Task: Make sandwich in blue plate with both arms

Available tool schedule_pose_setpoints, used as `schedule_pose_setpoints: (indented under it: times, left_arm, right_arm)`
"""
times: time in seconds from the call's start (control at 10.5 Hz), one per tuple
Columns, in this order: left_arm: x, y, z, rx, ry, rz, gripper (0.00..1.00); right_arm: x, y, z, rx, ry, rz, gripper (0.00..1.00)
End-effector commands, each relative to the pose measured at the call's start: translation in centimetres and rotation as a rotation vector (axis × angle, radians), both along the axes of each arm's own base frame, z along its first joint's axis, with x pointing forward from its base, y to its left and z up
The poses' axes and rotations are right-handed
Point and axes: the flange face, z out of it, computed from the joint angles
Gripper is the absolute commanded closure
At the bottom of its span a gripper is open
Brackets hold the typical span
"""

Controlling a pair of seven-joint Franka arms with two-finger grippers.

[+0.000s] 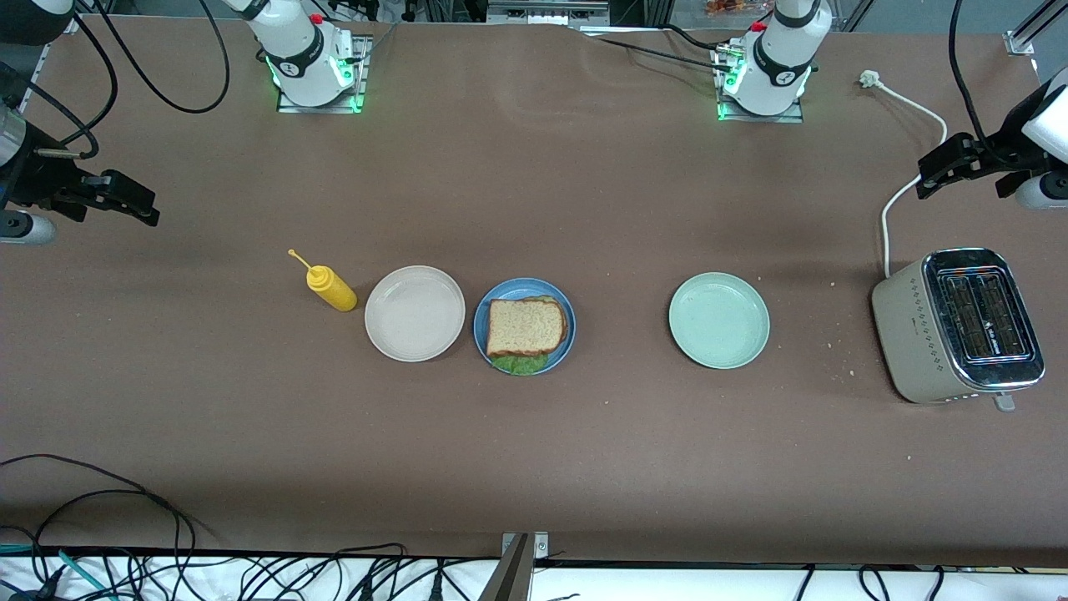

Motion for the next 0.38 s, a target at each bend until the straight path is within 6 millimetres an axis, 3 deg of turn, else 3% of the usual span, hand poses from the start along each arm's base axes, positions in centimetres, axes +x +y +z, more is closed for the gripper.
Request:
schedule_pose_setpoints:
  times: [0.0,0.29]
  left_arm:
    - [-0.15,-0.03,0.45,0.029,0.003,0.005,0.0]
    - [-0.15,0.02,0.45,0.026,0.003,0.006,0.0]
  right_arm:
    - [0.16,0.04,0.59,0.009,-0.008,-0.002,0.0]
    - [0.25,0.06,0.54,0.01,-0.011,-0.012,0.0]
